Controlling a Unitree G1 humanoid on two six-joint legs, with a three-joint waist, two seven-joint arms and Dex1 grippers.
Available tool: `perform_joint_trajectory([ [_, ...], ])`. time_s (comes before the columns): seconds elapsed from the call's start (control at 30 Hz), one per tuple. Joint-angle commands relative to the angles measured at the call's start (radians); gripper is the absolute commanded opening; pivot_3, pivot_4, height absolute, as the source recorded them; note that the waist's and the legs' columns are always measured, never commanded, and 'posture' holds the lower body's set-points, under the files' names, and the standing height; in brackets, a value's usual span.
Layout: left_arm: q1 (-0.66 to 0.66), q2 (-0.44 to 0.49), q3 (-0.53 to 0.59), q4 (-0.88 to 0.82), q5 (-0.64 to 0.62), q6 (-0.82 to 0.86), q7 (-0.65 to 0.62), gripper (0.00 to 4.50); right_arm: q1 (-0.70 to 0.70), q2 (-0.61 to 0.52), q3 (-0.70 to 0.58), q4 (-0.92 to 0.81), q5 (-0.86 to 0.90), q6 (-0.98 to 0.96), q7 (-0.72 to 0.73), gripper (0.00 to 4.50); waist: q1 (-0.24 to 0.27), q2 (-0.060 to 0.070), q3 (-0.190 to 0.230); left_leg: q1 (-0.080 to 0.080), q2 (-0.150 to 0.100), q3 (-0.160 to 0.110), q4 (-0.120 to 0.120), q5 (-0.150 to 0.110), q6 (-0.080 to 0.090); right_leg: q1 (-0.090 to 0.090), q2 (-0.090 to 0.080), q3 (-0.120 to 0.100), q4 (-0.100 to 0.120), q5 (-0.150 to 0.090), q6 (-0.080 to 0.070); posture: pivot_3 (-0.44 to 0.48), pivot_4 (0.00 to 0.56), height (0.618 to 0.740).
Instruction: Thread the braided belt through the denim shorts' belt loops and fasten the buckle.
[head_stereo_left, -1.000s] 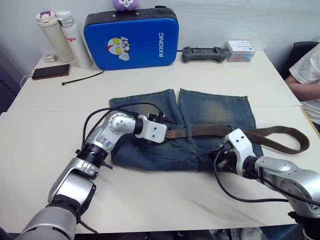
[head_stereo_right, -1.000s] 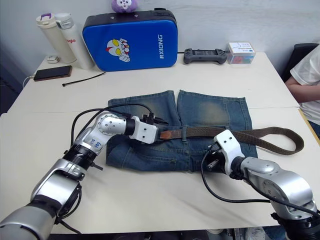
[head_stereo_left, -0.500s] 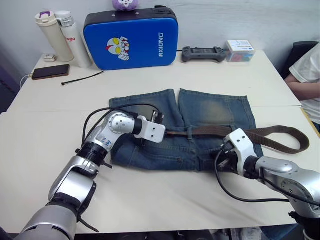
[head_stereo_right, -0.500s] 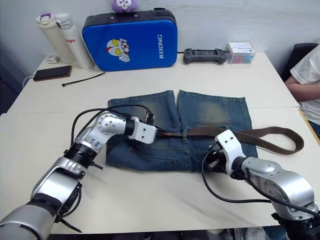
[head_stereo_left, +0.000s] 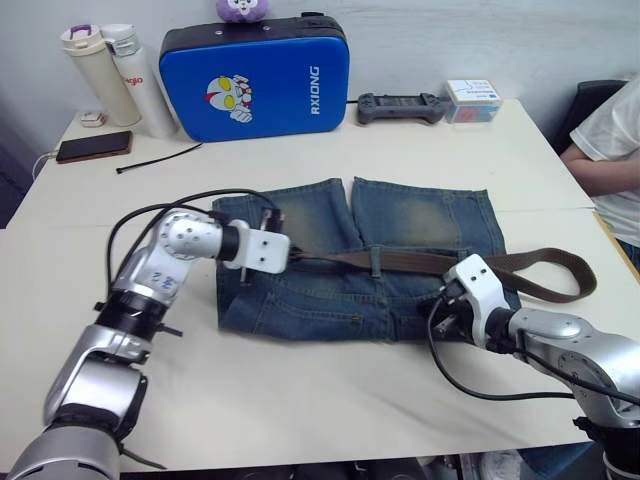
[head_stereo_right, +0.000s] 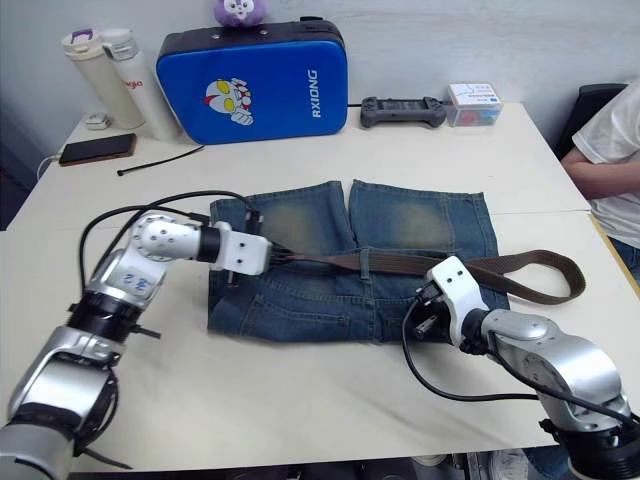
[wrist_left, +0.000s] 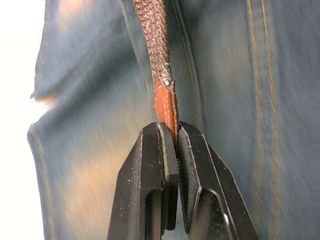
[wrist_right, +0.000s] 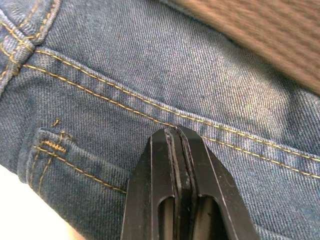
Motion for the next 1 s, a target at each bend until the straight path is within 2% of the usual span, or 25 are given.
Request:
perform_joint_trajectory([
  [0.03,0.013,0.032,0.037,-0.038,-0.008,0.032,0.008,0.07,0.005,-0.013,0.022,0.05,-0.052,0.006,0.003,0.0,0.001,-0.001,-0.001,0.0,0.0,0.0,0.0,0.0,0.0,0.0,0.0,0.0,0.0,0.0,0.0,0.0,0.15,0.74],
  [0.2,0.073,0.035,0.088,-0.083,-0.075,0.205,0.0,0.07,0.001,-0.011,0.02,0.049,-0.062,0.006,0.018,0.0,-0.002,-0.001,-0.001,0.0,0.0,0.0,-0.001,0.0,0.0,0.0,0.0,0.0,0.0,0.0,0.0,0.0,0.15,0.74],
  [0.33,0.079,0.006,0.121,-0.119,-0.15,0.278,-0.008,1.57,0.014,-0.02,0.014,0.033,-0.061,0.01,0.035,0.0,0.0,-0.002,-0.001,0.0,0.0,0.0,0.0,0.0,0.0,0.0,0.0,0.0,0.0,0.0,0.0,0.0,0.15,0.74],
  [0.5,0.074,0.003,0.189,-0.186,-0.323,0.49,-0.089,3.77,0.06,-0.123,-0.011,0.043,-0.091,-0.037,0.106,0.0,0.007,-0.002,-0.001,-0.001,0.0,-0.001,0.0,0.0,0.001,0.0,0.0,-0.001,-0.001,0.0,0.0,0.0,0.15,0.74],
  [0.57,0.066,0.017,0.225,-0.2,-0.387,0.579,-0.11,4.46,0.079,-0.18,-0.027,0.076,-0.118,-0.088,0.146,0.0,0.008,-0.002,-0.001,-0.001,0.0,-0.001,-0.001,-0.001,0.001,0.0,-0.001,-0.001,-0.001,0.0,0.0,0.0,0.15,0.74],
  [0.73,0.04,0.021,0.282,-0.185,-0.452,0.685,-0.089,4.46,0.074,-0.311,0.018,0.264,-0.26,-0.308,0.247,0.0,0.006,-0.002,-0.001,-0.001,-0.001,-0.001,0.0,-0.001,0.001,0.001,-0.001,-0.001,-0.003,0.0,0.0,0.0,0.15,0.74],
  [1.0,0.079,0.005,0.263,-0.259,-0.463,0.746,-0.061,4.46,-0.07,-0.313,0.137,0.656,-0.498,-0.708,0.373,0.0,0.001,-0.002,-0.002,0.0,-0.001,0.001,0.0,-0.001,0.001,0.001,-0.001,0.0,-0.002,0.0,0.0,0.0,0.15,0.74],
])
